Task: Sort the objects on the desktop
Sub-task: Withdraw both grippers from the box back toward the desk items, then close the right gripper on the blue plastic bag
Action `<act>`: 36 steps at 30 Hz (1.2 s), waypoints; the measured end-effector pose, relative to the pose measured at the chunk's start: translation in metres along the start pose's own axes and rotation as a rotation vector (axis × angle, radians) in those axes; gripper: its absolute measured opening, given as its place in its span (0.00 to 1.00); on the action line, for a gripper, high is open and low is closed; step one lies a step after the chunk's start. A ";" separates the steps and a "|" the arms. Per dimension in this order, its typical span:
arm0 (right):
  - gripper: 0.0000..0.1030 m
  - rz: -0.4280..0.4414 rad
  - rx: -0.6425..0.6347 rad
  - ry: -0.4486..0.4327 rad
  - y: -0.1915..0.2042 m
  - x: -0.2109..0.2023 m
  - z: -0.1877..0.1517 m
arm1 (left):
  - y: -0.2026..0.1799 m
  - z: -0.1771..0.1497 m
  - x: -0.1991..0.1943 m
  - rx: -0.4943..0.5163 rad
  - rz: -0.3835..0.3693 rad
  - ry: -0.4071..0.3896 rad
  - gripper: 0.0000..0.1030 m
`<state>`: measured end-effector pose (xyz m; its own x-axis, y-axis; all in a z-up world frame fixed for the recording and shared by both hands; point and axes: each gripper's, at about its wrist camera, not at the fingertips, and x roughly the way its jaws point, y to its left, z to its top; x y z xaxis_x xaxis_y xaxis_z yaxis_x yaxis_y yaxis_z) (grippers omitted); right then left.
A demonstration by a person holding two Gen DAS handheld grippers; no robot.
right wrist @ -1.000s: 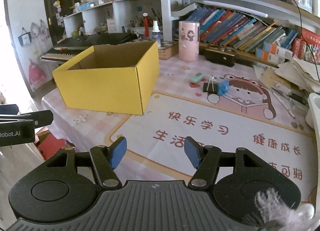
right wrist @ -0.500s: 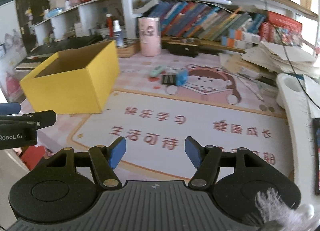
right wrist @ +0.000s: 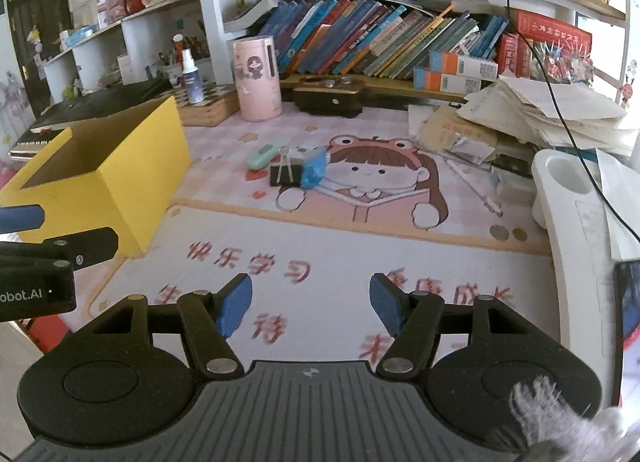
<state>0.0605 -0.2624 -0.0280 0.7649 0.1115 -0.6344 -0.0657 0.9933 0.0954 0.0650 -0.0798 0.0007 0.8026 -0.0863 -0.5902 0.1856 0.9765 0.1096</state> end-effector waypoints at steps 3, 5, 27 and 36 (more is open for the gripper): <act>0.61 0.008 0.002 0.003 -0.012 0.011 0.012 | -0.009 0.011 0.010 -0.001 0.003 -0.004 0.88; 0.61 0.017 0.004 0.006 -0.018 0.019 0.019 | -0.015 0.017 0.018 0.002 0.008 -0.002 0.88; 0.59 0.115 0.043 0.064 -0.078 0.091 0.066 | -0.059 0.062 0.086 0.020 0.088 0.065 0.87; 0.58 0.133 0.055 0.079 -0.093 0.114 0.077 | -0.070 0.068 0.110 0.015 0.096 0.103 0.87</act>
<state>0.2032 -0.3444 -0.0508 0.6987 0.2466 -0.6716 -0.1265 0.9665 0.2232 0.1790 -0.1709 -0.0170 0.7551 0.0287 -0.6550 0.1198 0.9762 0.1808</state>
